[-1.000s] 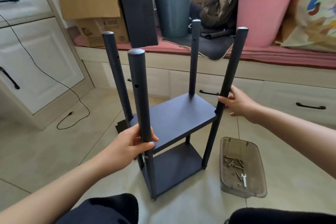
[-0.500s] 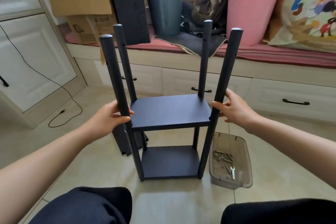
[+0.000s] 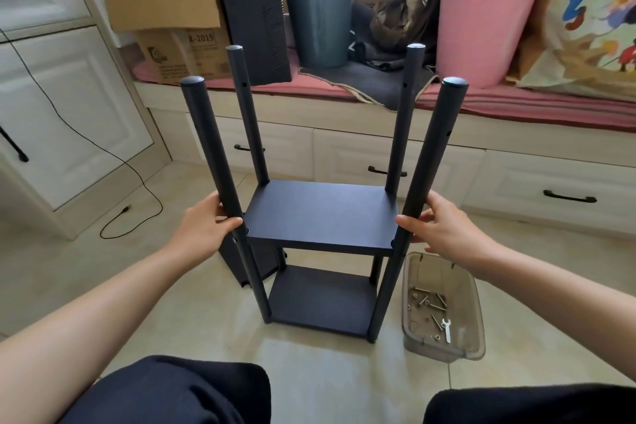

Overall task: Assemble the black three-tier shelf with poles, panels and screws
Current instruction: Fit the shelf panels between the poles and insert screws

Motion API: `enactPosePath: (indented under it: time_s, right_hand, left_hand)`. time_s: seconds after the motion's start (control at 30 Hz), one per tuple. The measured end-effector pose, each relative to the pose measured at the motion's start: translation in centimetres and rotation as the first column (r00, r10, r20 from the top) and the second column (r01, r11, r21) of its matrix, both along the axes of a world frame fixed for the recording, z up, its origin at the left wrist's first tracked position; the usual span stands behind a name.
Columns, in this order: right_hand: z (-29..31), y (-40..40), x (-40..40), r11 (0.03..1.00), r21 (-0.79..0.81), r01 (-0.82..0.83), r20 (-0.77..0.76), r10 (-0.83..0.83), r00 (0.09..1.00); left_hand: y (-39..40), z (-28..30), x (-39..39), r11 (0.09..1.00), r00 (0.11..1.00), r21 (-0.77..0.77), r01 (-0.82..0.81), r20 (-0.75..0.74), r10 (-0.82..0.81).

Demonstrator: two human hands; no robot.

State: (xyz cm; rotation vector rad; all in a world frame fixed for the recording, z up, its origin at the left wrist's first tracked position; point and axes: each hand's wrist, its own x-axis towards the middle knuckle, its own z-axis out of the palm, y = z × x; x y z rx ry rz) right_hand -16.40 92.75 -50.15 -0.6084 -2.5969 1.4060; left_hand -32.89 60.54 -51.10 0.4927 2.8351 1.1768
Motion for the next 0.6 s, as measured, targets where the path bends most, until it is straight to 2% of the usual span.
enactPosePath:
  time_s: [0.1,0.23,0.43,0.6]
  right_hand:
    - [0.4,0.1,0.2,0.999,-0.032,0.002,0.023,-0.002,1.0]
    - [1.0,0.3,0.6,0.999,-0.054,-0.005,0.039,0.007,0.999]
    - [1.8,0.2,1.3,0.999,-0.036,0.001,-0.059,-0.003,0.998]
    - [2.2,0.3,1.7,1.0,-0.023,-0.01,-0.087,0.008,0.996]
  left_hand:
    - [0.4,0.5,0.5,0.98,0.999,-0.197,-0.032,-0.013,0.03]
    - [1.7,1.4,2.1,0.88,0.992,-0.471,0.056,0.128,0.006]
    - [7.8,3.4,5.8,0.744,0.94,-0.596,0.302,0.058,-0.335]
    - [13.6,0.2,6.7,0.614,0.831,-0.659,0.434,0.031,-0.555]
